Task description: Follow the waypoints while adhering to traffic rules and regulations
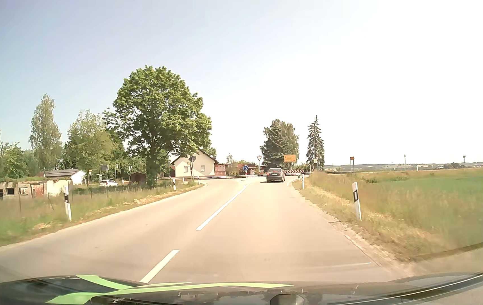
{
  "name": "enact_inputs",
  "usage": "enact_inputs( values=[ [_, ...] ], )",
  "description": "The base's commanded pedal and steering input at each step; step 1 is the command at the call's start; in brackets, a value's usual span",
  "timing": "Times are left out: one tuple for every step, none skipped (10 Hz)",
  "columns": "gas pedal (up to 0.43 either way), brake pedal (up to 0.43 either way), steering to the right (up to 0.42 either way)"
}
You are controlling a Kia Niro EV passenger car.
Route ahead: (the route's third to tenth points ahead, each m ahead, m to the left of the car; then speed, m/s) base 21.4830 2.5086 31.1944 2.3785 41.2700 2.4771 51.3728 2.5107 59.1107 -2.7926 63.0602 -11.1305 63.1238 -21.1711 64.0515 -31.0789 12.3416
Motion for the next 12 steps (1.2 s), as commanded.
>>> enact_inputs(
  values=[
    [0.0, 0.159, 0.0],
    [0.0, 0.159, 0.0],
    [0.0, 0.165, 0.0],
    [0.0, 0.165, 0.0],
    [0.0, 0.165, 0.0],
    [0.0, 0.165, 0.001],
    [0.0, 0.171, 0.003],
    [0.0, 0.171, 0.005],
    [0.0, 0.171, 0.006],
    [0.0, 0.171, 0.006],
    [0.0, 0.171, 0.006],
    [0.0, 0.165, 0.006]
  ],
)
